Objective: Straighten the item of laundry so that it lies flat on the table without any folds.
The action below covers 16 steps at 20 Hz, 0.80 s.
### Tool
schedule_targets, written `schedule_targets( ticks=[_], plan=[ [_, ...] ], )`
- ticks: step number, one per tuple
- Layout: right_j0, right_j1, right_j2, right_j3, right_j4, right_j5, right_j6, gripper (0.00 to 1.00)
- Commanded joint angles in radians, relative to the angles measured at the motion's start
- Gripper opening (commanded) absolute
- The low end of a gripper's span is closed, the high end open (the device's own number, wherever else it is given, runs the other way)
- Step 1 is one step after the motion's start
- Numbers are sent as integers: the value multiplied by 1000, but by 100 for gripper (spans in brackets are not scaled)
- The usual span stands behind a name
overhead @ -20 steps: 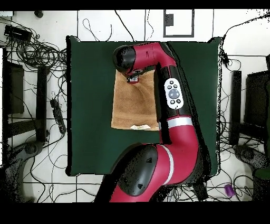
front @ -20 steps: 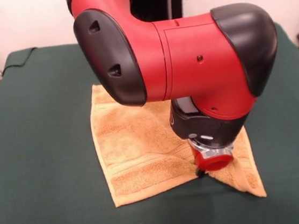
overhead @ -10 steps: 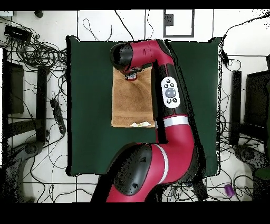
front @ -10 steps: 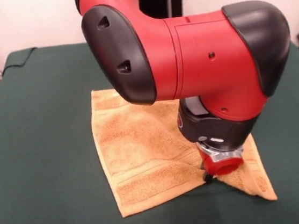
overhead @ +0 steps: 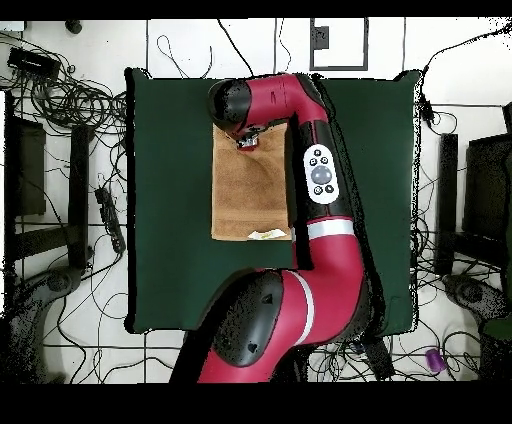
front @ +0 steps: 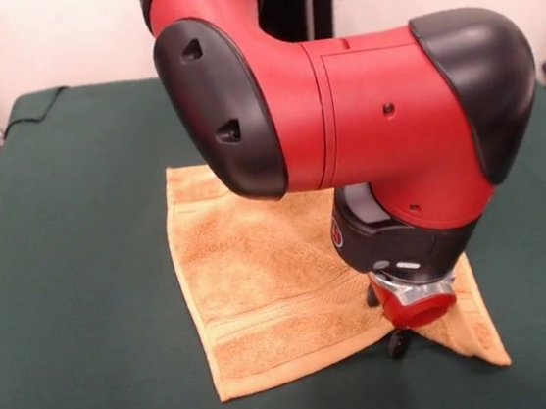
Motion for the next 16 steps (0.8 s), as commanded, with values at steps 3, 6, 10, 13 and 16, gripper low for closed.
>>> schedule_targets(
  ticks=[3, 6, 10, 13, 16],
  plan=[
    [42, 7, 87, 35, 42, 7, -244, 100],
    [42, 3, 84, 41, 42, 15, -255, 100],
    [33, -19, 77, 74, 54, 4, -232, 100],
    [22, -49, 70, 116, 65, -19, -207, 100],
    [-50, -224, 51, 347, 128, -111, -110, 100]
  ],
)
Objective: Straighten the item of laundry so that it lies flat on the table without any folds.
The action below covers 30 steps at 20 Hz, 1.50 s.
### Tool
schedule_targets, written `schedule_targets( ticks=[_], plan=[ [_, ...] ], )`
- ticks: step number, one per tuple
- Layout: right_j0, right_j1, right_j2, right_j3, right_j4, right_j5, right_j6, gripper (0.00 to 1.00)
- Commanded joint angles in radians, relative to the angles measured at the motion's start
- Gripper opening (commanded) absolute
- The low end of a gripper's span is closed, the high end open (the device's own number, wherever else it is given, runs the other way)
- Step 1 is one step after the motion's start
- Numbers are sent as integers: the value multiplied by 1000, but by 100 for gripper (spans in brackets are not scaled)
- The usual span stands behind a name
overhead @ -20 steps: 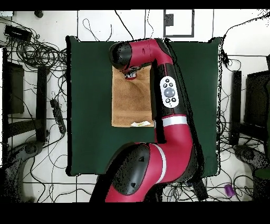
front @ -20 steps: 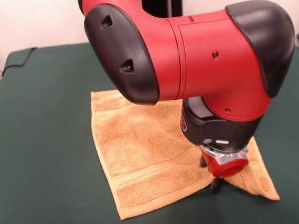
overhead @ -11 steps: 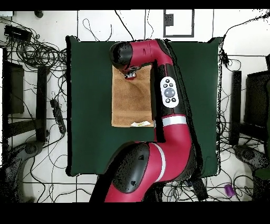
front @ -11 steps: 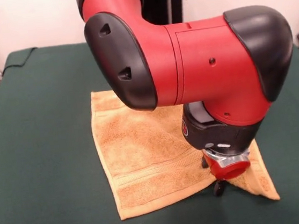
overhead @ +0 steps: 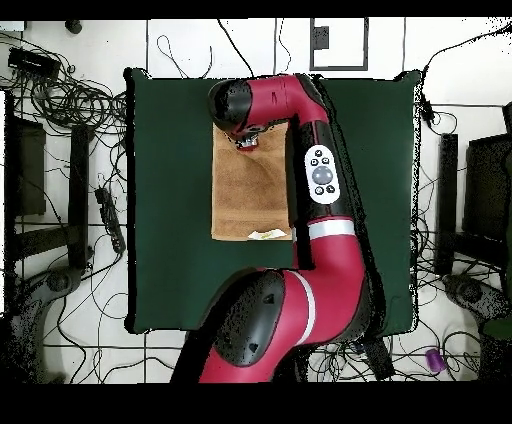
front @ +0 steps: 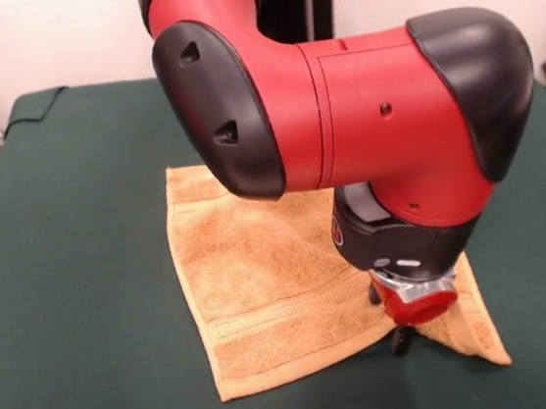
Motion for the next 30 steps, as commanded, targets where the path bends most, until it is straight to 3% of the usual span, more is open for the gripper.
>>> schedule_targets(
  ticks=[1, 4, 8, 18, 24, 30],
  plan=[
    [-61, -266, 45, 386, 122, -135, -74, 100],
    [-108, -409, 25, 543, 156, -204, 30, 100],
    [-123, -530, -18, 661, 165, -270, 165, 100],
    [-165, -839, -108, 941, 287, -354, 322, 100],
    [-160, -802, -158, 954, 296, -404, 338, 100],
    [-172, -683, -164, 935, 307, -491, 307, 100]
  ],
)
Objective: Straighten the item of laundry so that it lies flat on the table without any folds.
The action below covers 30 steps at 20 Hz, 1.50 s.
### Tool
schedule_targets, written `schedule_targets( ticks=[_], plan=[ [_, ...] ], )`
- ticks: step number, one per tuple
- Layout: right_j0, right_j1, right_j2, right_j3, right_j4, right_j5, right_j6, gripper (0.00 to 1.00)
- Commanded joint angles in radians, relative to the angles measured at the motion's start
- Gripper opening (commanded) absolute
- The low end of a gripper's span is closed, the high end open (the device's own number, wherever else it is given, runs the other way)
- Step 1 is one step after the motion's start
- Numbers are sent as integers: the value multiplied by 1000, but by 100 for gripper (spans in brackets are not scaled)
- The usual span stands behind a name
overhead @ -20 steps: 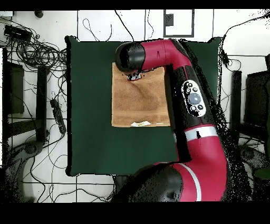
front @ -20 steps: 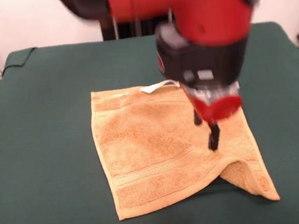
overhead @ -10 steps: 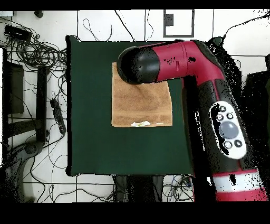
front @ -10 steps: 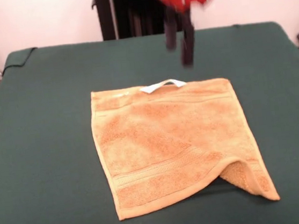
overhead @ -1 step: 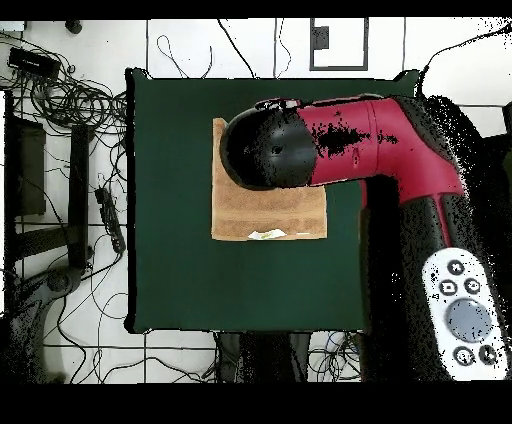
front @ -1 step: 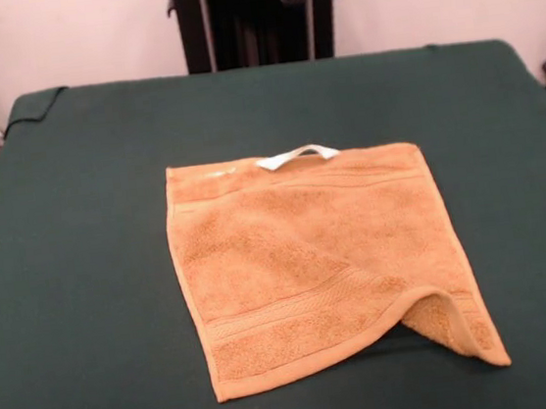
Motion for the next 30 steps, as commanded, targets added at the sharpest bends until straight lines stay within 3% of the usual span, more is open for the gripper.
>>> schedule_targets(
  ticks=[1, 7, 23, 30],
  plan=[
    [16, 124, -43, 200, 34, -113, 298, 100],
    [31, 192, -44, 140, 41, -101, 247, 100],
    [71, 302, -89, 104, 49, -162, 294, 100],
    [99, 354, -91, 37, 55, -130, 272, 100]
  ],
)
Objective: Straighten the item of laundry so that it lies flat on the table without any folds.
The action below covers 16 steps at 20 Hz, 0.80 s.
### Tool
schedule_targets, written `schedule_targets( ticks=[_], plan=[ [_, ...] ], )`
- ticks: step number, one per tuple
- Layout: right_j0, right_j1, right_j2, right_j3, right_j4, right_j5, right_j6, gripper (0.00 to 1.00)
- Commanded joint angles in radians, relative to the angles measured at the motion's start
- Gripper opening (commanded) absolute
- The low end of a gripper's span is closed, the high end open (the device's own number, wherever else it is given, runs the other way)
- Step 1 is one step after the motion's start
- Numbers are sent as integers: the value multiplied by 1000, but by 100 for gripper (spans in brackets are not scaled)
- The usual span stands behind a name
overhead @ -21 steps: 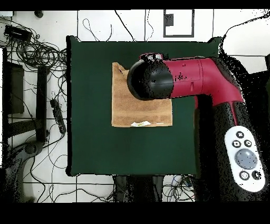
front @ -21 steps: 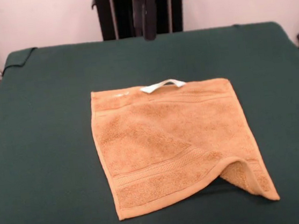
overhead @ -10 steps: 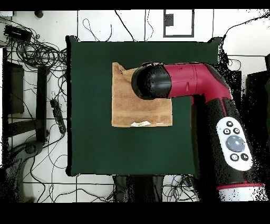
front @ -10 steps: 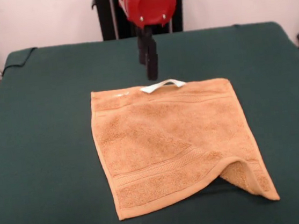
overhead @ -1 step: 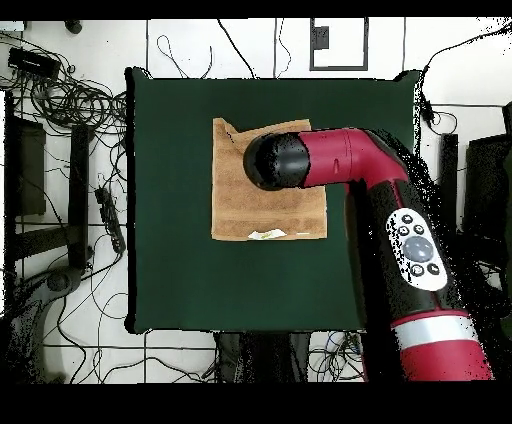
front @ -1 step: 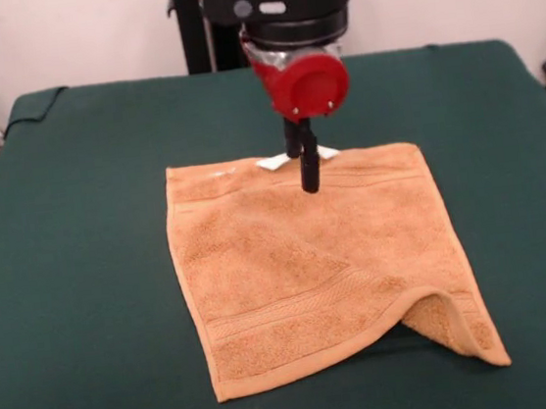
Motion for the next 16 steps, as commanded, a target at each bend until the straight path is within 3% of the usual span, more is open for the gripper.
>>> schedule_targets(
  ticks=[1, 16],
  plan=[
    [65, 72, -1, 22, 37, -8, 267, 100],
    [143, 147, 12, -201, 32, 147, 160, 100]
  ],
)
